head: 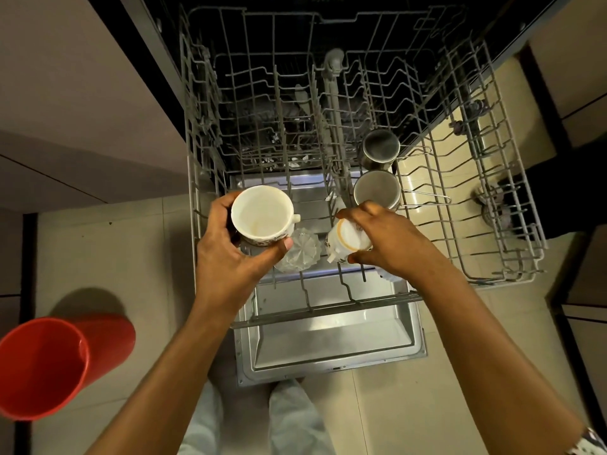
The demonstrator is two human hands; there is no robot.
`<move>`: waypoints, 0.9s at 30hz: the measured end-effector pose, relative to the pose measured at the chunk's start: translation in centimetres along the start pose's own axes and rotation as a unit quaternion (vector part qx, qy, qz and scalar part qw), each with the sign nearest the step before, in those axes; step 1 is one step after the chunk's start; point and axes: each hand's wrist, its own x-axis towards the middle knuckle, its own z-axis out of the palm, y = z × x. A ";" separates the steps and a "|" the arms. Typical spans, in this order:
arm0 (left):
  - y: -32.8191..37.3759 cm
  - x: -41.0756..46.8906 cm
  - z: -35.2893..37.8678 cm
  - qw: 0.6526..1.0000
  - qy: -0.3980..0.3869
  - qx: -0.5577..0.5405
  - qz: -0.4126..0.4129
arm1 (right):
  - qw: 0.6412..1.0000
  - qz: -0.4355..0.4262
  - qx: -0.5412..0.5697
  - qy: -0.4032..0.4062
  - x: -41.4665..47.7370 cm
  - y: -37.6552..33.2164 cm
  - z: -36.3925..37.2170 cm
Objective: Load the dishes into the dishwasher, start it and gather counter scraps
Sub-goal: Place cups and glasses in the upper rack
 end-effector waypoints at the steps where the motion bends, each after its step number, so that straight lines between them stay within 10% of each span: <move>1: 0.0 0.1 0.1 1.000 -0.001 -0.002 0.001 | 1.000 0.005 -0.013 0.000 0.1 -0.2 0.0; 27: 0.0 0.3 0.5 1.000 -0.004 -0.018 -0.016 | 0.994 0.101 -0.005 0.039 -1.9 -1.5 2.3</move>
